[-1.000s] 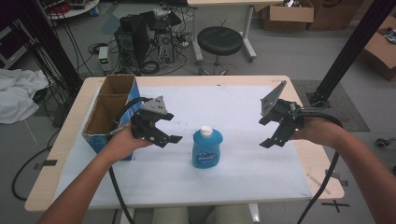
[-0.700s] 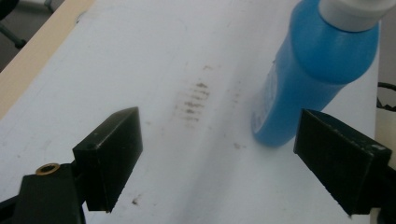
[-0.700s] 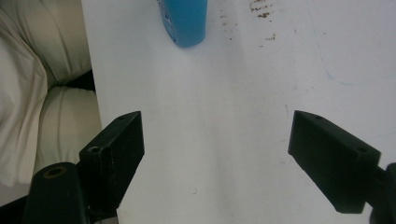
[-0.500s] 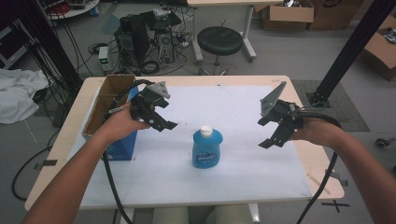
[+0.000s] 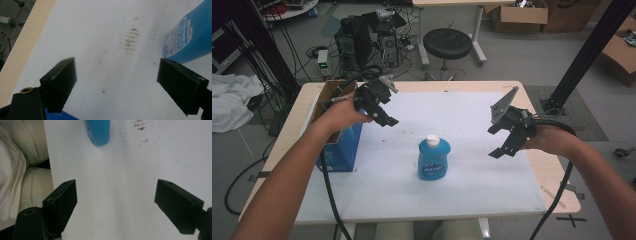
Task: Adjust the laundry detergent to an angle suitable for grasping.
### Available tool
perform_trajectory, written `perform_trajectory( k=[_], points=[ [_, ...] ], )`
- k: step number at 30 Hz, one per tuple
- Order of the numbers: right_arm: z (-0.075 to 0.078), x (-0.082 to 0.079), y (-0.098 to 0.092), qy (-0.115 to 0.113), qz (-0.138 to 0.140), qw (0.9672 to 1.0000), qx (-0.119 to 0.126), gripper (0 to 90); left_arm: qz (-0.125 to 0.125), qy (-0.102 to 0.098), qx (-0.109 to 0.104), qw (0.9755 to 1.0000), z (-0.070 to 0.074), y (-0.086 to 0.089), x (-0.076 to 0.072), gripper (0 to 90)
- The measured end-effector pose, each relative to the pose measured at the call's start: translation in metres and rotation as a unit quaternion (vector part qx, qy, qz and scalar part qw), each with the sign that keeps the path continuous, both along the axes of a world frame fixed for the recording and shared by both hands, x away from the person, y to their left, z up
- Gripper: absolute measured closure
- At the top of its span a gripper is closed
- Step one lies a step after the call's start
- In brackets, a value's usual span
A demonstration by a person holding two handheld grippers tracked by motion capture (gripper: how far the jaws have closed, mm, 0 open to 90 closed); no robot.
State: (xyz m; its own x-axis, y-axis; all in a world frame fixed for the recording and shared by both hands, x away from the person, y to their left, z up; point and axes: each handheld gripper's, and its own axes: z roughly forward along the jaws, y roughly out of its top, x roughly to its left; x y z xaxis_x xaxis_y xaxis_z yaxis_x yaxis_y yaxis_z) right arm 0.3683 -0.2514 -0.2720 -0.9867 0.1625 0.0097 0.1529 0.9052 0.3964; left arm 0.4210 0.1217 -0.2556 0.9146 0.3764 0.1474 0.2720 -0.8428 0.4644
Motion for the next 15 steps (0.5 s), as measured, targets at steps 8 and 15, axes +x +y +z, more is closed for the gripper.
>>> perform_trajectory(
  k=[8, 15],
  points=[
    [-0.001, 0.003, 0.0, 0.002, 0.0, 1.0, 0.001, 18.2, -0.03, 0.003, 0.049, 0.9983, -0.001, -0.011, 0.006, 17.0],
    [-0.003, 0.005, 0.001, 0.005, 0.001, 1.0, 0.002, 18.2, -0.038, 0.004, 0.06, 0.9975, 0.001, -0.016, 0.009, 17.0]
  ],
)
